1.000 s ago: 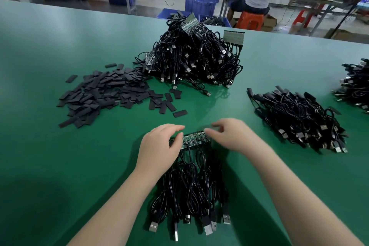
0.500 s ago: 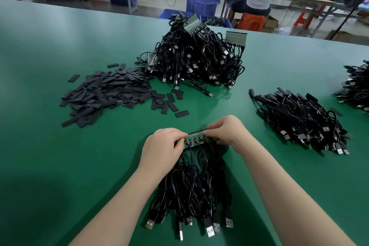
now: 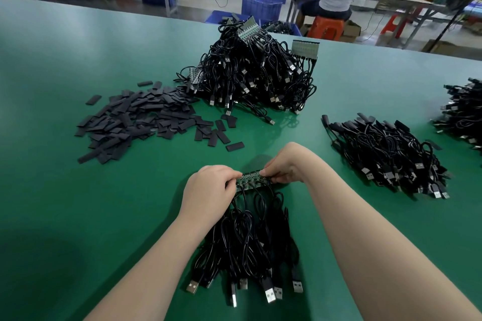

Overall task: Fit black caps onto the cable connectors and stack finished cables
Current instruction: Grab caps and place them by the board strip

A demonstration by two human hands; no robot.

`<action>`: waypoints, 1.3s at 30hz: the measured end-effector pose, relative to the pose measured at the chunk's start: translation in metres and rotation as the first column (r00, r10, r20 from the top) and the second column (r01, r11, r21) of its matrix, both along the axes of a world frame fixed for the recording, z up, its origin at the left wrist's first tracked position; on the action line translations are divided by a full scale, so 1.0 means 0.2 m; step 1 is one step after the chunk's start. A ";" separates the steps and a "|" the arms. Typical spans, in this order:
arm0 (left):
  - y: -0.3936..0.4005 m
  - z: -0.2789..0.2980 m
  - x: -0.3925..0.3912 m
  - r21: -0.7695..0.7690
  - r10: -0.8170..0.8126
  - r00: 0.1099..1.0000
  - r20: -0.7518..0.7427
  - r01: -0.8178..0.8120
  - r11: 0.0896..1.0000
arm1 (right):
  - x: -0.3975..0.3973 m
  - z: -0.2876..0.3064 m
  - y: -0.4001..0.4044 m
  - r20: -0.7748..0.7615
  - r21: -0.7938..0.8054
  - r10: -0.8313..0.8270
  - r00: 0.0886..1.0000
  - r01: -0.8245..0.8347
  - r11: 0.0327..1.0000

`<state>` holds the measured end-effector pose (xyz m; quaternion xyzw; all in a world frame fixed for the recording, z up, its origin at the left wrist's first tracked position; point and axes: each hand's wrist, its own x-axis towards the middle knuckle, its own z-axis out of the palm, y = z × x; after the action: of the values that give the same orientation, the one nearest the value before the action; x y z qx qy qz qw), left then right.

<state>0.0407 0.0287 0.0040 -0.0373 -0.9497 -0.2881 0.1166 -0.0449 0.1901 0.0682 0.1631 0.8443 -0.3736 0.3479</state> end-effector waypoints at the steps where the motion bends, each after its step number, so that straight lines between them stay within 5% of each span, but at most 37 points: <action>1: 0.00 0.00 0.00 -0.001 0.001 1.000 0.001 -0.001 1.000 | -0.01 -0.01 0.00 0.009 -0.004 -0.008 1.000 0.008 1.000; 13: 0.00 0.00 0.01 -0.006 0.000 1.000 0.019 0.000 1.000 | -0.03 -0.04 0.01 0.010 0.021 0.013 1.000 -0.013 1.000; 26: 0.01 0.00 0.00 -0.025 0.005 1.000 0.014 -0.005 1.000 | 0.01 -0.04 0.02 -0.187 0.002 -0.041 0.981 0.042 0.999; 31: 0.00 0.01 0.00 0.003 0.003 0.999 0.035 -0.004 1.000 | 0.06 -0.06 0.06 -0.213 -0.193 -0.161 0.964 0.120 0.974; 39: 0.01 0.14 -0.08 0.024 -0.024 0.988 0.154 0.021 0.999 | 0.16 -0.13 0.07 -0.386 -0.431 -0.152 0.910 -0.032 0.902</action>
<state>0.0242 0.0298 0.0319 -0.0242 -0.9521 -0.3022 0.0398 -0.0129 0.2042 0.0414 0.0270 0.7899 -0.5863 0.1778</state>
